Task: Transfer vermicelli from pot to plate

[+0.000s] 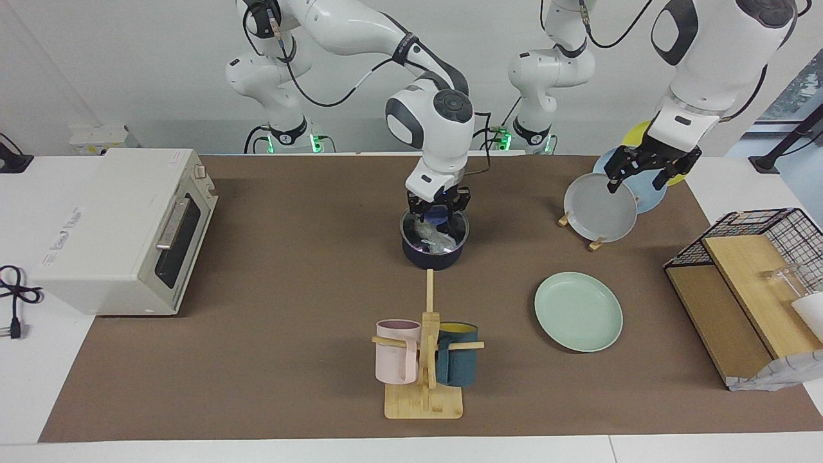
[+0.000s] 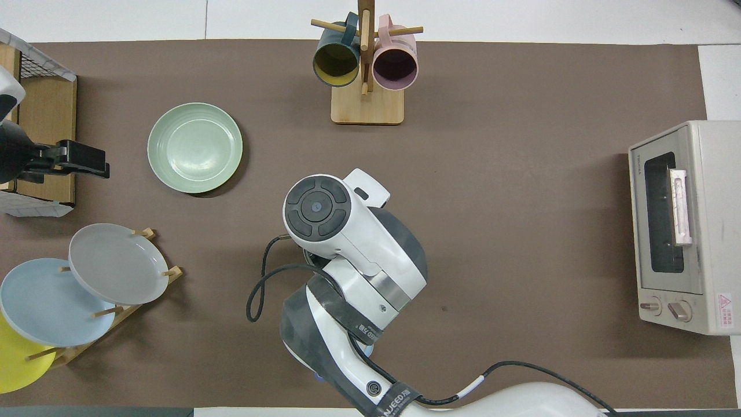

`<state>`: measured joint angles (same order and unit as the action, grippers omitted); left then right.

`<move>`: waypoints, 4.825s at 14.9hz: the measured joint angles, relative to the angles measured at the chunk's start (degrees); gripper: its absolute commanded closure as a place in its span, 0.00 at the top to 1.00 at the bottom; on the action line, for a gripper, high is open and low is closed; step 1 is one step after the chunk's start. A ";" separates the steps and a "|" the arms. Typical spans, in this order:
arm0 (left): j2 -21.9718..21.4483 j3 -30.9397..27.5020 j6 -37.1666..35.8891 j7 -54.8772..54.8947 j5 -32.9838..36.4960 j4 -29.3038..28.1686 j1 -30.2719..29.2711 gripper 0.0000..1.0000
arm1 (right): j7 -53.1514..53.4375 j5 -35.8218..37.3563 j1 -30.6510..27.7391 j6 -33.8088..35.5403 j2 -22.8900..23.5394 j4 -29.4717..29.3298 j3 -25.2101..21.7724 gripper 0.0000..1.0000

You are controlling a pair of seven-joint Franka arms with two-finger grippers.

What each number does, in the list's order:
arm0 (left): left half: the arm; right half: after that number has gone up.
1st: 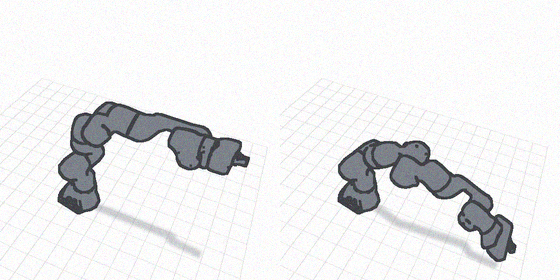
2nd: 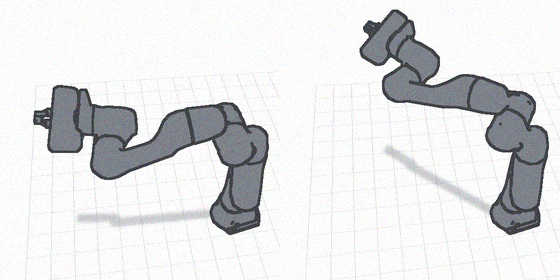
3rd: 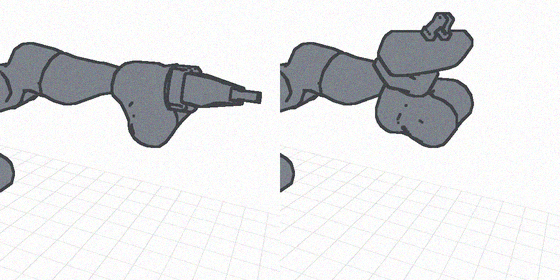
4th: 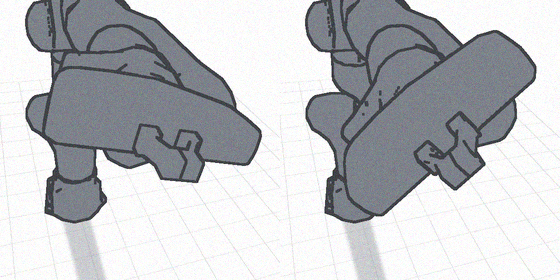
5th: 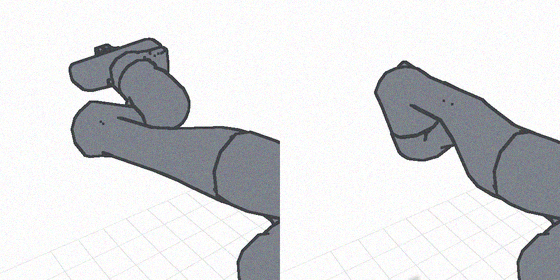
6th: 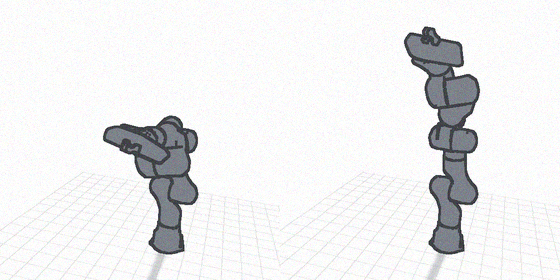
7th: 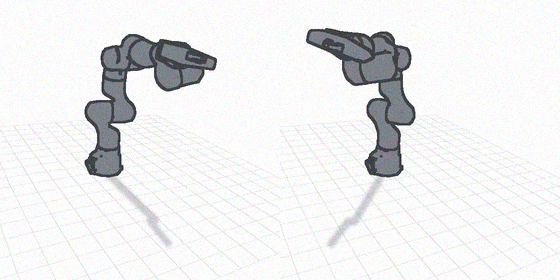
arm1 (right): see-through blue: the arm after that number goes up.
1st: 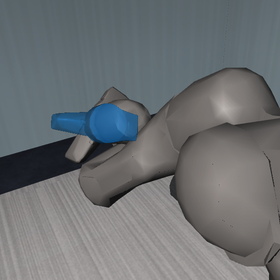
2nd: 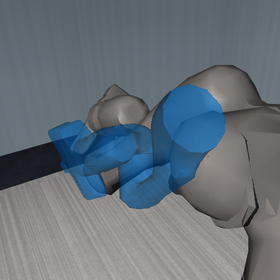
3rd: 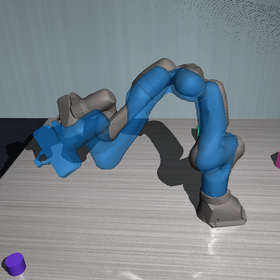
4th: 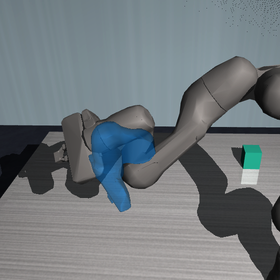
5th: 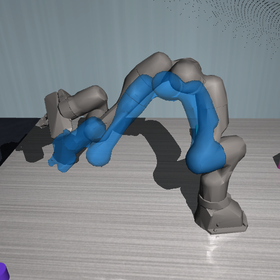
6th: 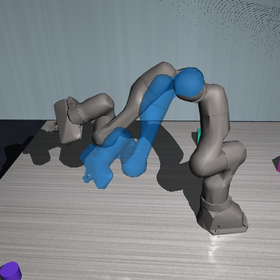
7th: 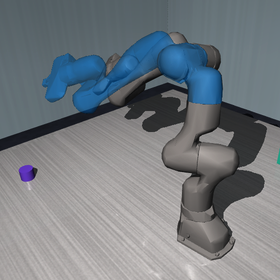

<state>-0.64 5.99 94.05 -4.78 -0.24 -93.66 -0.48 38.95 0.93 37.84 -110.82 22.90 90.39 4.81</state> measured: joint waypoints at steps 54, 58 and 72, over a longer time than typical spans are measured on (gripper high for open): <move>10.39 0.04 12.06 -34.13 -1.88 -2.69 28.52 0.00 | -51.76 3.17 -35.96 -4.98 -5.29 6.52 -0.88 1.00; 10.38 -0.49 9.44 -21.56 -3.03 2.68 15.32 0.00 | -48.74 3.15 -35.92 4.74 -12.23 6.28 -0.61 1.00; 22.04 -0.03 29.75 -0.99 -6.64 -3.86 1.37 0.00 | -44.37 2.36 -36.26 18.49 -21.35 5.37 -3.83 1.00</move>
<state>21.40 5.96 123.81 -5.77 -6.88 -97.52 0.89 -5.42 3.29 1.59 -92.34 1.55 95.76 0.98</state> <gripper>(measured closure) 0.837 0.000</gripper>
